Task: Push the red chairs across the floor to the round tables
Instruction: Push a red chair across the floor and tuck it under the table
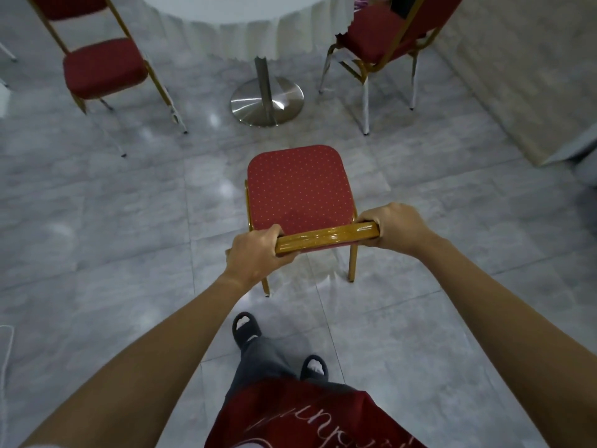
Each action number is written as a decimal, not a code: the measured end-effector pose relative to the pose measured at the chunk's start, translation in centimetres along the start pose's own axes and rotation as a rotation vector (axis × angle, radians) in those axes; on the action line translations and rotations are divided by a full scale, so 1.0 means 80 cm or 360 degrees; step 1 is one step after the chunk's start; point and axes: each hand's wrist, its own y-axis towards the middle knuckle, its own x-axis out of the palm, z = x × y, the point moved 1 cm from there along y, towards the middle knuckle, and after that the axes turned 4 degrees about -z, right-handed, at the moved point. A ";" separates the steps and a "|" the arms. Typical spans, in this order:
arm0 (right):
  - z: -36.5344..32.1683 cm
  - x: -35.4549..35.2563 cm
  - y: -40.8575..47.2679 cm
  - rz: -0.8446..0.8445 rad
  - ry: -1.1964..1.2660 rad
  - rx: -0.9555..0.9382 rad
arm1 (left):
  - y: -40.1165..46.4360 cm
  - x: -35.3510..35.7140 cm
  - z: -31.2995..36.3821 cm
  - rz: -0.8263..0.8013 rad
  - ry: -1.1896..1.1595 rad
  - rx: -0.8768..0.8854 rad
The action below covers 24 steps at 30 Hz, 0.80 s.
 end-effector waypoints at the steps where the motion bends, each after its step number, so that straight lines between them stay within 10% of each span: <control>1: 0.001 -0.001 0.003 -0.0019 0.0002 -0.0003 | 0.003 0.001 -0.002 -0.0012 0.0002 0.0004; 24: 0.111 -0.086 0.343 -0.0080 0.0120 0.0140 | 0.320 -0.002 -0.156 0.0343 0.0074 0.0153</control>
